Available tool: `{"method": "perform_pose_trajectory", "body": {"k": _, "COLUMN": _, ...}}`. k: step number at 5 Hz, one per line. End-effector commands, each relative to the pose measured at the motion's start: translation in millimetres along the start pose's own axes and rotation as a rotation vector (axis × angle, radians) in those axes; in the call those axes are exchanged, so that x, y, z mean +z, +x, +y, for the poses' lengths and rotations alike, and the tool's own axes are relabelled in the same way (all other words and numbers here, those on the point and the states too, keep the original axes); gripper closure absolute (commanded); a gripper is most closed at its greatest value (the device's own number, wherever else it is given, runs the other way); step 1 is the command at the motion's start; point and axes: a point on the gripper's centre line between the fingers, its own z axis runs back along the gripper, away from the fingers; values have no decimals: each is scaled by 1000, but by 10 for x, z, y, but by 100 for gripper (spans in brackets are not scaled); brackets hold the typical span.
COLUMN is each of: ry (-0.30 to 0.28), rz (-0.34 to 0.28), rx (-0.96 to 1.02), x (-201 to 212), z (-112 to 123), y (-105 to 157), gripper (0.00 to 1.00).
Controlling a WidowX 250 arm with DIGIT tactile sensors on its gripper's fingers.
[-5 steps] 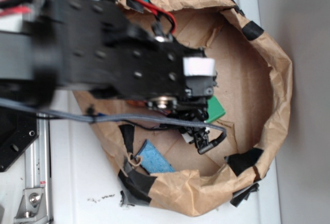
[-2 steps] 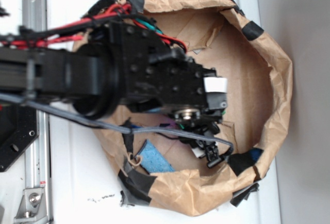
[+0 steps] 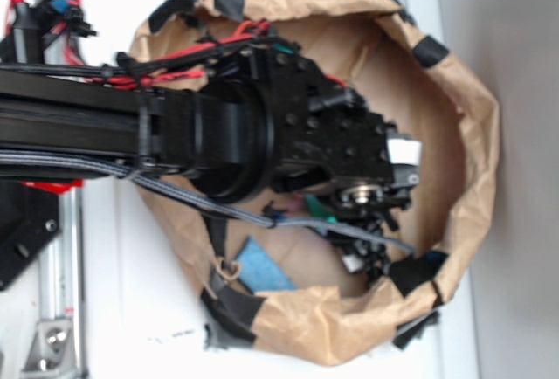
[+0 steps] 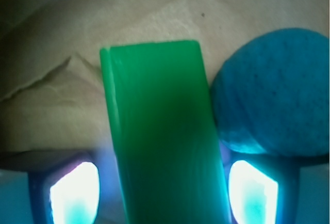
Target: Grab the green block.
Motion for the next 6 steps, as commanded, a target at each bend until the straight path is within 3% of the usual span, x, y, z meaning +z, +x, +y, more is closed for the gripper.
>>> {"method": "perform_pose_trajectory", "body": {"k": 1, "ry": 21, "rz": -77, "rx": -104, "x": 21, "z": -68, "y": 170, "gripper": 47}}
{"method": "perform_pose_trajectory", "body": {"k": 2, "ry": 11, "rz": -111, "rx": -172, "x": 126, "z": -48, "y": 189, "gripper": 100}}
{"method": "perform_pose_trajectory", "body": {"k": 3, "ry": 33, "rz": -120, "rx": -289, "x": 230, "z": -64, "y": 161, "gripper": 100}}
{"method": "perform_pose_trajectory", "body": {"k": 4, "ry": -18, "rz": -108, "rx": -433, "x": 693, "z": -96, "y": 87, "gripper": 100}}
{"method": "perform_pose_trajectory", "body": {"k": 5, "ry": -15, "rz": -12, "rx": -560, "x": 1208, "z": -34, "y": -18, "gripper": 100}}
{"method": "perform_pose_trajectory", "body": {"k": 6, "ry": 63, "rz": 8, "rx": -642, "x": 1718, "z": 32, "y": -115, "gripper": 100}}
